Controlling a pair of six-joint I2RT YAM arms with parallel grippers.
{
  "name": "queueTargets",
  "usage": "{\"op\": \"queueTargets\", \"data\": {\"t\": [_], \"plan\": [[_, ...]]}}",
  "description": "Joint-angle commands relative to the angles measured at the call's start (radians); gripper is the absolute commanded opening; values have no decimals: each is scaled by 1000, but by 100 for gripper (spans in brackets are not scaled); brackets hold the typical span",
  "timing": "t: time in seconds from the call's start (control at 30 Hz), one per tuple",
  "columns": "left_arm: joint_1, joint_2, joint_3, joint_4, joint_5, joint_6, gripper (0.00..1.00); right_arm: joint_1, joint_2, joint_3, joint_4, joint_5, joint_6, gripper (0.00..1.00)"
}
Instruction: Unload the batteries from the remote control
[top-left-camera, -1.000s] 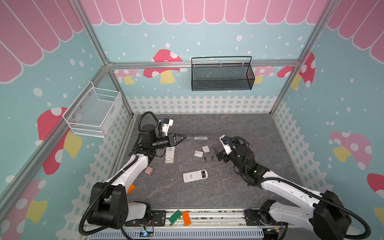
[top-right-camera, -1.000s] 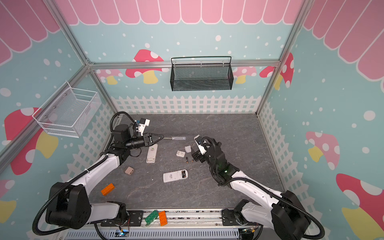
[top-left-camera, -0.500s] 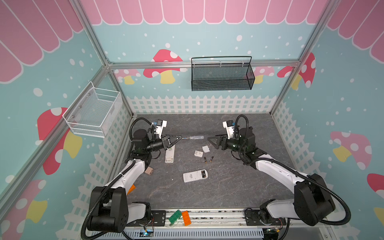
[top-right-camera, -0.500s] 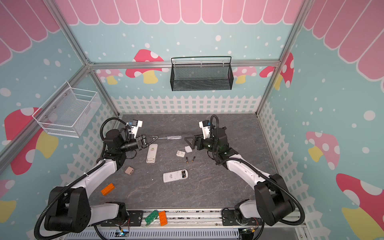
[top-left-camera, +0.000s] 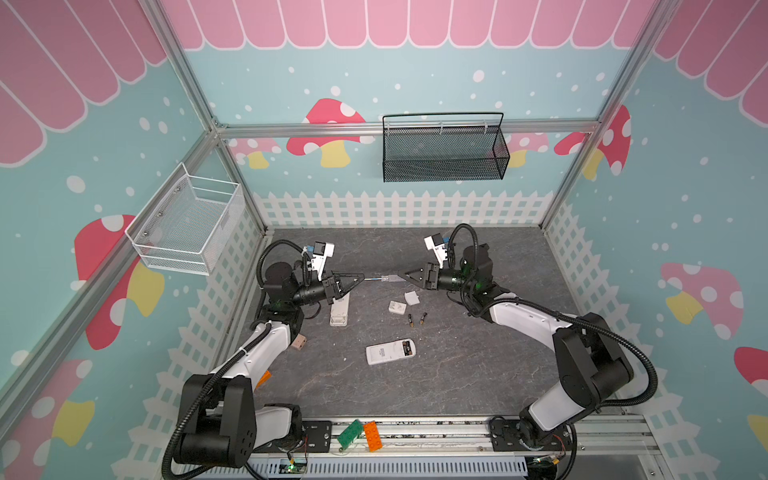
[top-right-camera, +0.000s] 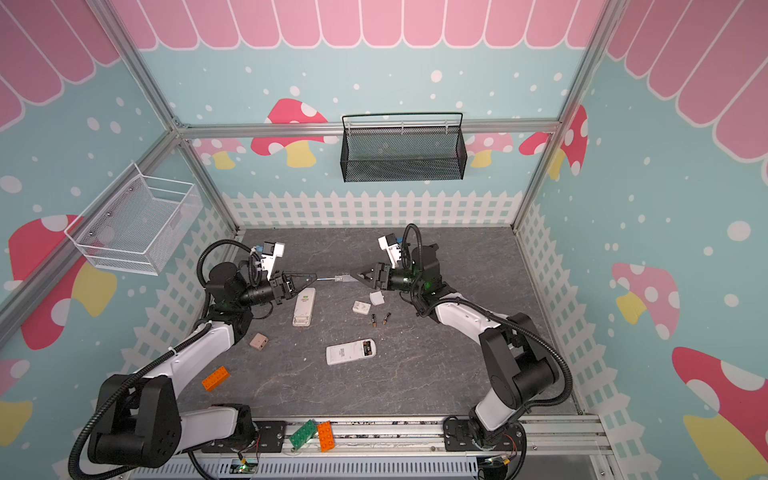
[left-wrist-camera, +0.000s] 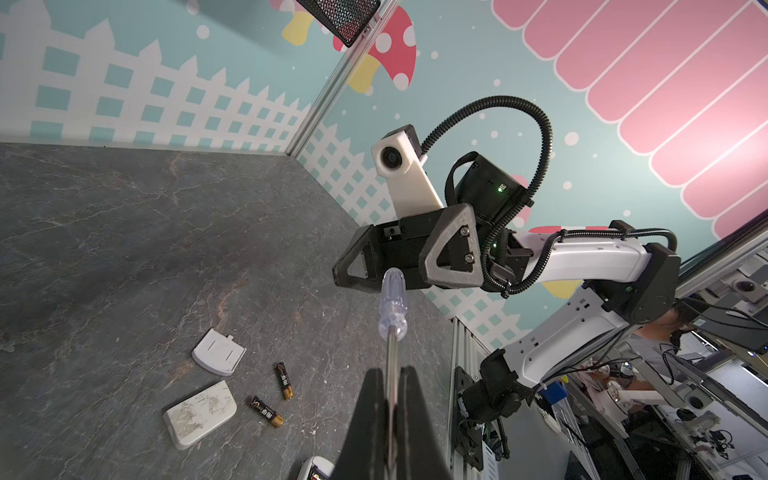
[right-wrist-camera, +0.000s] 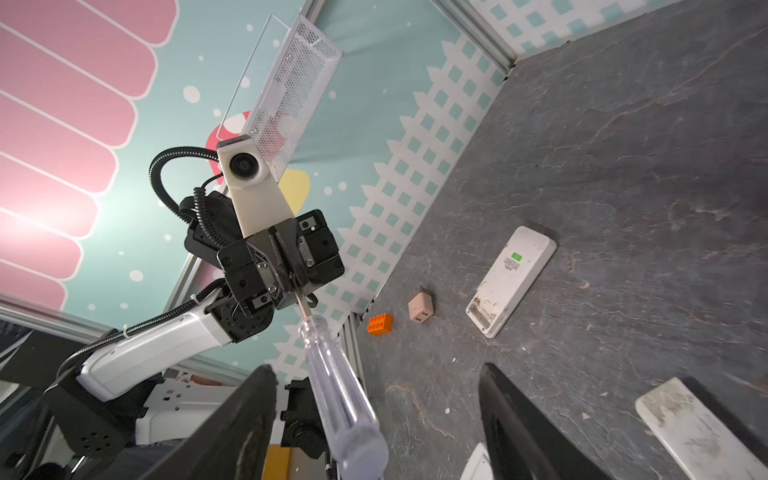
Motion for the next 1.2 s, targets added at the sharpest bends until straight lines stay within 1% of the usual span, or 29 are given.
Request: {"op": "queueTargets", "data": {"t": [0.0, 0.07, 0.13, 0.23, 0.33, 0.43, 0.57, 0.7, 0.73, 0.77, 0.87, 0.9, 0.93, 0.97, 1.0, 1.03, 1.1, 1.17], "plan": [[-13, -1, -9, 46, 19, 2, 0, 16, 50, 25, 138, -66, 106, 74], [-14, 2, -7, 46, 18, -6, 0, 23, 71, 23, 207, -76, 160, 70], [-15, 4, -4, 49, 19, -13, 0, 33, 83, 26, 259, -99, 186, 68], [-22, 4, -6, 57, 21, -5, 0, 44, 106, 52, 262, -130, 176, 66], [-23, 11, -6, 57, 22, -10, 0, 50, 126, 60, 292, -134, 208, 60], [-28, 11, -9, 57, 20, 0, 0, 63, 140, 73, 313, -154, 208, 57], [-30, 15, -14, 56, 19, 4, 0, 76, 167, 87, 340, -156, 237, 47], [-34, 21, -11, 57, 9, 11, 0, 85, 173, 84, 366, -171, 239, 42], [-34, 21, -11, 55, 11, 12, 0, 85, 176, 84, 365, -173, 238, 40], [-34, 22, -10, 55, 11, 12, 0, 85, 182, 84, 366, -172, 242, 36], [-33, 28, -8, 49, 10, 10, 0, 82, 177, 77, 382, -177, 248, 16], [-33, 28, -8, 45, 7, 18, 5, 80, 170, 70, 380, -180, 236, 10], [-34, 27, -8, 39, 6, 27, 15, 76, 165, 65, 379, -178, 227, 4], [-29, 26, -7, 31, 6, 31, 29, 66, 160, 52, 379, -172, 221, 0], [-24, 25, -4, 27, 6, 29, 38, 55, 154, 39, 379, -165, 215, 0], [-17, 23, 1, 23, 6, 26, 43, 45, 145, 25, 377, -161, 206, 0], [5, 17, 21, 0, -5, 26, 51, 20, 110, -15, 355, -160, 157, 0], [25, 5, 51, -87, -12, 71, 56, -4, 69, -42, 290, -171, 75, 0]]}}
